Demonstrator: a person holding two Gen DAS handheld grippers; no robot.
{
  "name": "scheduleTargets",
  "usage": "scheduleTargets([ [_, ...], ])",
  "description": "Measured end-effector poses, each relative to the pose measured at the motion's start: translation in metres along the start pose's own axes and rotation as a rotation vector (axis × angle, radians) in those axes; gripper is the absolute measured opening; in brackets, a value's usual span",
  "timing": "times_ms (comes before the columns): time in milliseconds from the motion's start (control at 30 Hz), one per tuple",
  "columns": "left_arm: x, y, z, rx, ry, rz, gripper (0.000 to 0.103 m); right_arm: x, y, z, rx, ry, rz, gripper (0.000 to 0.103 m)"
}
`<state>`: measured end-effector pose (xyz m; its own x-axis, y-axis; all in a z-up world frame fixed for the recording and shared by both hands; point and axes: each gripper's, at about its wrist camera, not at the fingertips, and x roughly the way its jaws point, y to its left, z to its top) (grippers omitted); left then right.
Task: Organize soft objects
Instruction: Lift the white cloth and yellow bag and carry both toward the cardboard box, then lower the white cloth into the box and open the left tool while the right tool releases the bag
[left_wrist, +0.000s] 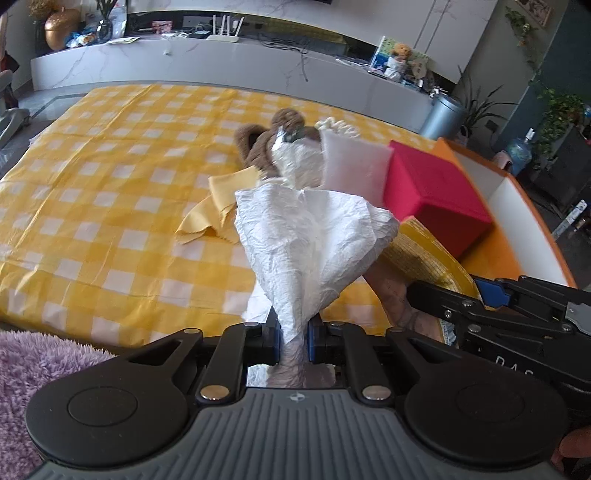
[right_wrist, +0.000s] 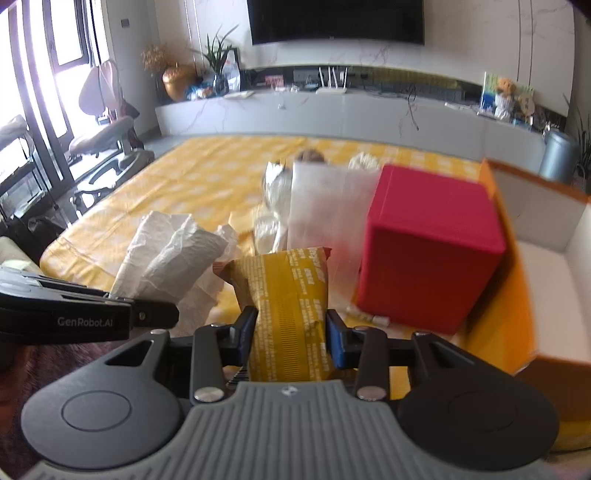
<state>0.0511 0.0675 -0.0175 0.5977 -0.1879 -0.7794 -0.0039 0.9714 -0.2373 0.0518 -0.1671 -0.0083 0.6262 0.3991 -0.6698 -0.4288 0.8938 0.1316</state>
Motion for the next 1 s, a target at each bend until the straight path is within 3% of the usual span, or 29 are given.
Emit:
scheduleTargets([
  [267,-0.029,-0.054,0.039,0.094,-0.042,-0.1,0.014,-0.06,-0.032,0.028,0.024,-0.089,-0.068,0.039],
  [433,-0.03,-0.104,0.069,0.178,-0.033,-0.198,0.014,-0.091,-0.075,0.046,0.05,-0.119,-0.165,0.039],
  [767,0.022,-0.21,0.104,0.371,0.047,-0.312,0.014,-0.113,-0.155,0.052,0.083,-0.066,-0.328,0.039],
  [1000,0.075,-0.246,0.103,0.395,0.157,-0.327,0.014,-0.094,-0.197,0.04,0.145,0.009,-0.354,0.039],
])
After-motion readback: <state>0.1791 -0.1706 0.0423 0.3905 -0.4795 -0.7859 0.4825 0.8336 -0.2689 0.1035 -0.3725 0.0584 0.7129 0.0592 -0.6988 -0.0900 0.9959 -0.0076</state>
